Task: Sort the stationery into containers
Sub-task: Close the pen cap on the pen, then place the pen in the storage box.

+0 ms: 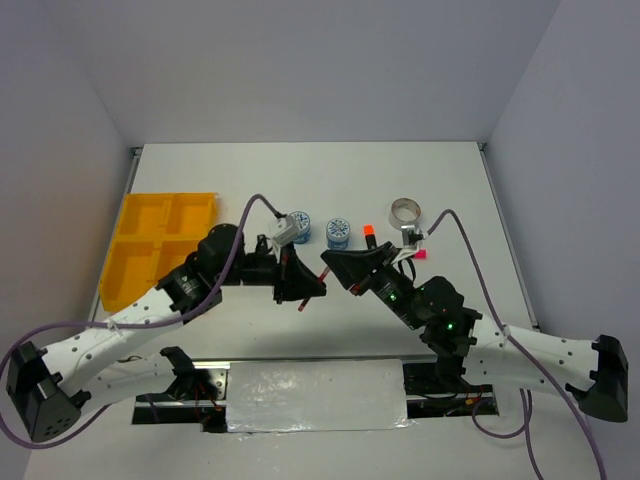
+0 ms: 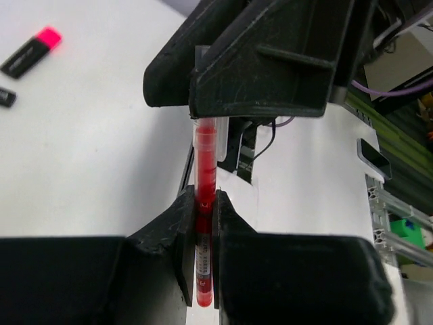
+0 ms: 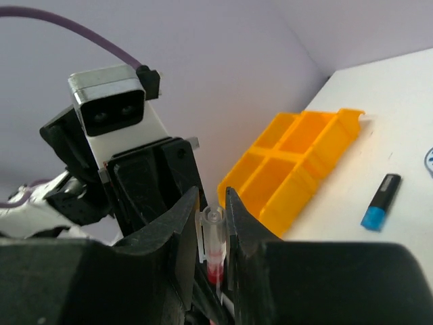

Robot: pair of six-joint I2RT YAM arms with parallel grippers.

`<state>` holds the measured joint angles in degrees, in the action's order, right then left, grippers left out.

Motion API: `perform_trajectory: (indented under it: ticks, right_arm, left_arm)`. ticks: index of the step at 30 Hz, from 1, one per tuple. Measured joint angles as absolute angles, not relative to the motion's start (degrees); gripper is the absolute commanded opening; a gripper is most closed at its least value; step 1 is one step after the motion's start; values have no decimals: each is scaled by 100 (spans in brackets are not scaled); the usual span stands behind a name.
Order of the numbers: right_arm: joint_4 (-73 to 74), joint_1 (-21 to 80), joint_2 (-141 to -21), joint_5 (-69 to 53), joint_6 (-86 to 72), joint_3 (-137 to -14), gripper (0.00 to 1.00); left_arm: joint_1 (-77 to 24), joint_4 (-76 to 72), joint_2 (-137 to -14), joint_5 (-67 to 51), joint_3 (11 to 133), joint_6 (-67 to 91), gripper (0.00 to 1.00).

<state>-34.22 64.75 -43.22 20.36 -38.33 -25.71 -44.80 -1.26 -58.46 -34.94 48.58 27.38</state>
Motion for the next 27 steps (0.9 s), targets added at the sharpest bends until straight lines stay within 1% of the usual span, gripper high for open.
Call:
perform_trajectory:
  ticks: [4,6,8,9,10,11,13,14,18,21,24,27]
  right_arm:
    - [-2331,6687,-4213,1726,-3594,-3098,15]
    - [-1894,6716,-4296,1619,-3503,-3306,18]
    - [-1549,6716,-4368,1538,-3474,-3422,24]
    - [-1415,6713,-4401,1487,-3465,-3463,39]
    - [-1319,6707,-4423,1448,-3459,-3492,49]
    - [-1146,6687,-4427,1431,-3448,-3531,62]
    - [-939,6622,-4414,1389,-3387,-3601,71]
    - [-836,6554,-4399,1358,-3347,-3653,78]
    - [-410,6167,-4303,1135,-3131,-4156,83]
    - [-154,5916,-4119,1055,-2917,-4705,84]
    - [32,5800,-3669,1087,-2714,-4945,85]
    - [263,5780,-3081,1194,-2596,-4880,85]
  left_arm:
    - [-4517,-1046,-5135,-3452,3933,2703,0]
    - [-4539,-1420,-4941,-3385,3557,2689,0]
    - [-4633,-1614,-4805,-3192,3269,2665,0]
    - [-4672,-1682,-4735,-3103,3153,2650,0]
    - [-4700,-1719,-4663,-2998,3048,2620,0]
    - [-4696,-1741,-4558,-2821,2943,2587,0]
    - [-4657,-1767,-4359,-2519,2768,2571,0]
    - [-4648,-1761,-4261,-2381,2689,2571,0]
    - [-4641,-1640,-4091,-1968,2523,2574,0]
    - [-4641,-1315,-4084,-1483,2526,2606,0]
    - [-4584,-445,-4097,-506,2766,2834,0]
    - [-4272,707,-4235,589,3395,3159,0]
